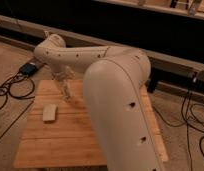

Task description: Knock the bottle over

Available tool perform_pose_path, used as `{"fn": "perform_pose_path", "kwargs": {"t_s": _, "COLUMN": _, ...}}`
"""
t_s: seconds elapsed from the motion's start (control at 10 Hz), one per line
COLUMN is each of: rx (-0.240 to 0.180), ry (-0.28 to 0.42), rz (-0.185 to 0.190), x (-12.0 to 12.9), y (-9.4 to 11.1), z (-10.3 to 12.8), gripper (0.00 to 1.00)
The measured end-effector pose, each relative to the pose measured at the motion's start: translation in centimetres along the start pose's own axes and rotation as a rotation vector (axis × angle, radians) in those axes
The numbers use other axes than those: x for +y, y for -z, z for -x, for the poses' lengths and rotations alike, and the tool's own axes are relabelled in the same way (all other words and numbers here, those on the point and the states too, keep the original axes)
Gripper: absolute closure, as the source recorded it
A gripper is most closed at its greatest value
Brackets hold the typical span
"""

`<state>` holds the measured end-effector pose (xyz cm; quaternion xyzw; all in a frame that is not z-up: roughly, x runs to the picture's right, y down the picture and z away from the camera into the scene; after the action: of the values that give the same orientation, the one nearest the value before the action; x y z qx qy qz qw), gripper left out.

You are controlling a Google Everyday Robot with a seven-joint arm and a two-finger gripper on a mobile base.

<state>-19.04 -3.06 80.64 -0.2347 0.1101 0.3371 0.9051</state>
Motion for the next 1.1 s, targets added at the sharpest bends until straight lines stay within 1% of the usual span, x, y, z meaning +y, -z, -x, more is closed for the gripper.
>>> {"fn": "perform_pose_path", "kwargs": {"t_s": 0.1, "rx": -0.009, "ry": 0.022, "rz": -0.013, "x": -0.4, "y": -0.3, "z": 1.2, "gripper": 0.35}}
{"fn": "perform_pose_path", "kwargs": {"t_s": 0.2, "rx": -0.013, "ry": 0.045, "rz": -0.018, "x": -0.5, "y": -0.6, "z": 2.0, "gripper": 0.35}}
{"fn": "perform_pose_path", "kwargs": {"t_s": 0.4, "rx": -0.017, "ry": 0.095, "rz": -0.03, "x": -0.6, "y": -1.2, "z": 3.1, "gripper": 0.35}}
{"fn": "perform_pose_path", "kwargs": {"t_s": 0.7, "rx": -0.023, "ry": 0.163, "rz": -0.05, "x": -0.9, "y": -1.6, "z": 4.7, "gripper": 0.35}}
{"fn": "perform_pose_path", "kwargs": {"t_s": 0.9, "rx": -0.031, "ry": 0.209, "rz": -0.057, "x": -0.5, "y": -1.6, "z": 5.7, "gripper": 0.35}}
{"fn": "perform_pose_path", "kwargs": {"t_s": 1.1, "rx": -0.034, "ry": 0.256, "rz": -0.056, "x": 0.4, "y": -1.7, "z": 6.5, "gripper": 0.35}}
